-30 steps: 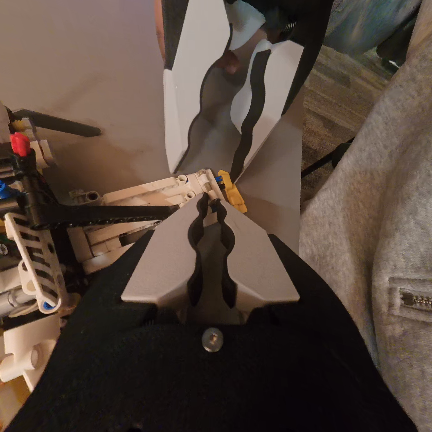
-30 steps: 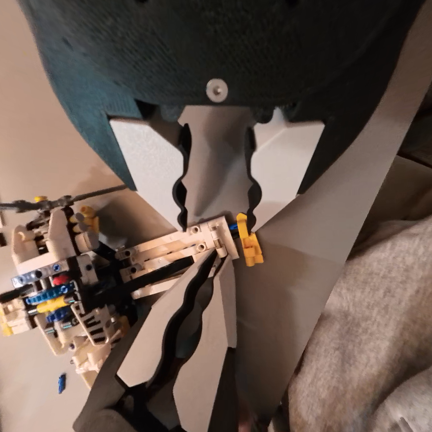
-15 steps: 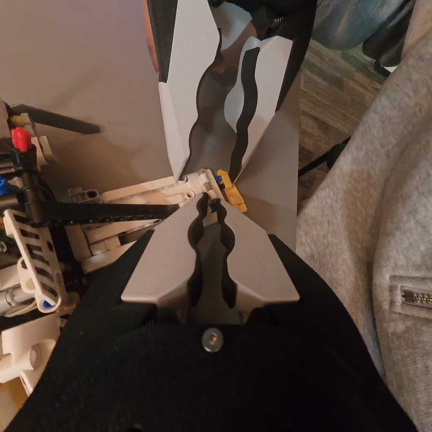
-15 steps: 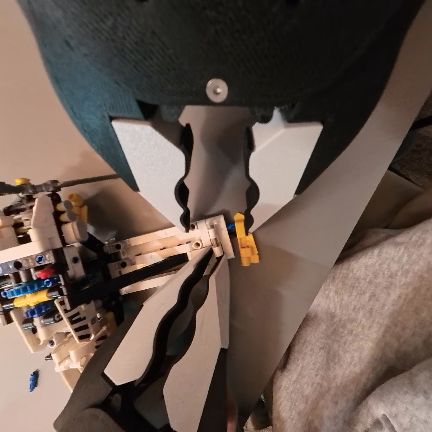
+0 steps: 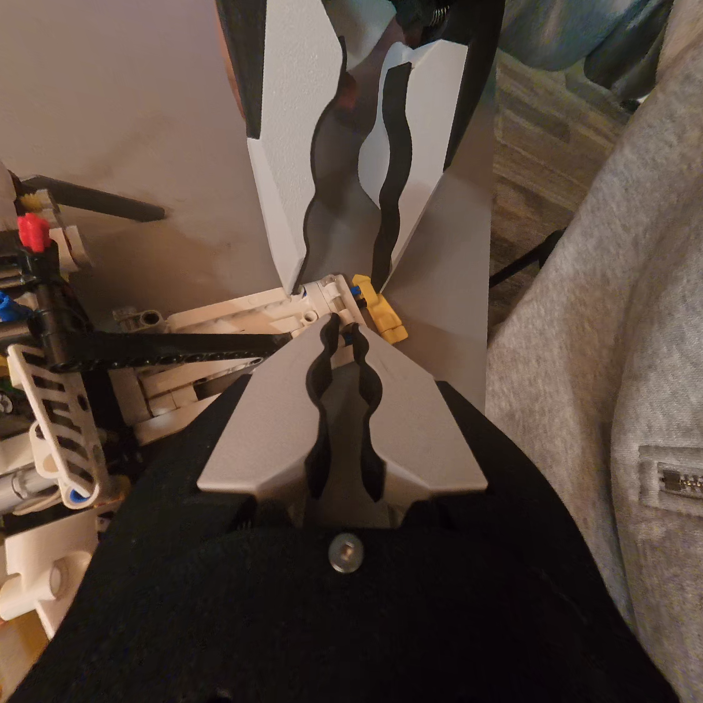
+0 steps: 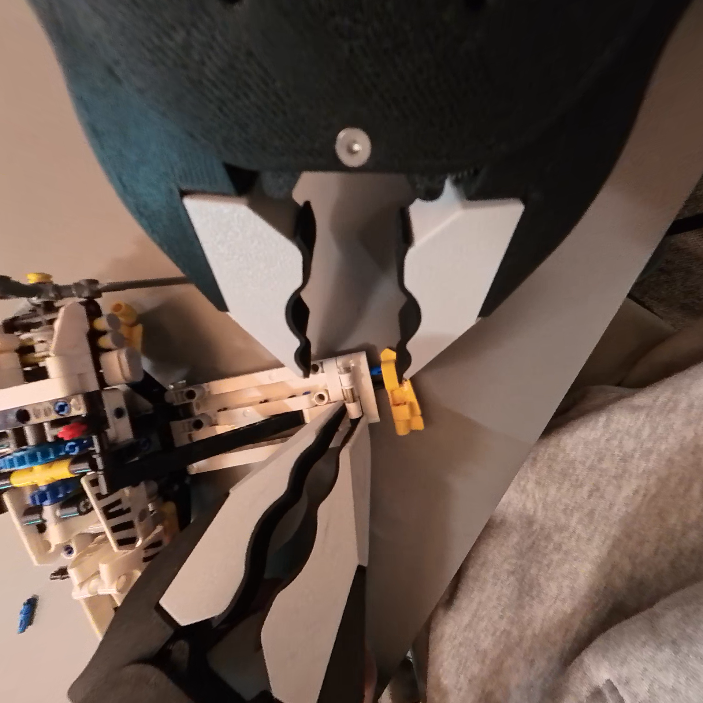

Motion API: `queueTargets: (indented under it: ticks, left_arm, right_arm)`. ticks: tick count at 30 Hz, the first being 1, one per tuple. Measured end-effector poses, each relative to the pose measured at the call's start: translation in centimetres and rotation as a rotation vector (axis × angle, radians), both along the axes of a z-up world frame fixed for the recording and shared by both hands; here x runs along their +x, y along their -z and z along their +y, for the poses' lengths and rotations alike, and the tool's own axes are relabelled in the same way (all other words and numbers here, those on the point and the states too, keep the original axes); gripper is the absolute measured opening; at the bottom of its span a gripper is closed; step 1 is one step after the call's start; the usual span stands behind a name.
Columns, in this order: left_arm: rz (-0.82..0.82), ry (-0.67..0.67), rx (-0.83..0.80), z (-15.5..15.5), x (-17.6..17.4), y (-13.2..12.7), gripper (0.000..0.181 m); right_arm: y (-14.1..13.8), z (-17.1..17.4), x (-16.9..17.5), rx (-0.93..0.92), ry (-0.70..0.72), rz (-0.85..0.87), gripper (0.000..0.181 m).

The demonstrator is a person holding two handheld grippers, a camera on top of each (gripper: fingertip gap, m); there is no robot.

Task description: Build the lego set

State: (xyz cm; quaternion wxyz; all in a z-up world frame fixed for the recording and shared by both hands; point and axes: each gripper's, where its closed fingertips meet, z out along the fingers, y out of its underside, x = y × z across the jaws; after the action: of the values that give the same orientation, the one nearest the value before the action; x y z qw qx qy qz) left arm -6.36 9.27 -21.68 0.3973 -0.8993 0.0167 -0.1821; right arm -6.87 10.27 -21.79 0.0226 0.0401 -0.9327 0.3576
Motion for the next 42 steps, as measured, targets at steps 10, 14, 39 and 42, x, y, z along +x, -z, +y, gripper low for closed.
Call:
queueTargets:
  ticks: [10,14,39,42]
  left_arm:
    - [-0.017,0.001,-0.003,0.02,0.0,-0.01,0.005]
    - [-0.015,0.0,-0.002,0.04,0.0,0.0,0.005]
    - [-0.042,-0.02,-0.005,0.05,-0.05,0.03,0.005]
    - [-0.055,-0.029,-0.007,0.01,-0.12,0.01,0.005]
  right_arm:
    - [0.11,0.03,-0.08,-0.031,0.031,0.012,0.044]
    - [0.07,0.05,-0.13,-0.02,0.011,-0.013,0.043]
    - [0.29,-0.05,-0.04,0.003,0.005,0.039,0.044]
    - [0.29,-0.12,-0.1,0.0,0.029,0.034,0.044]
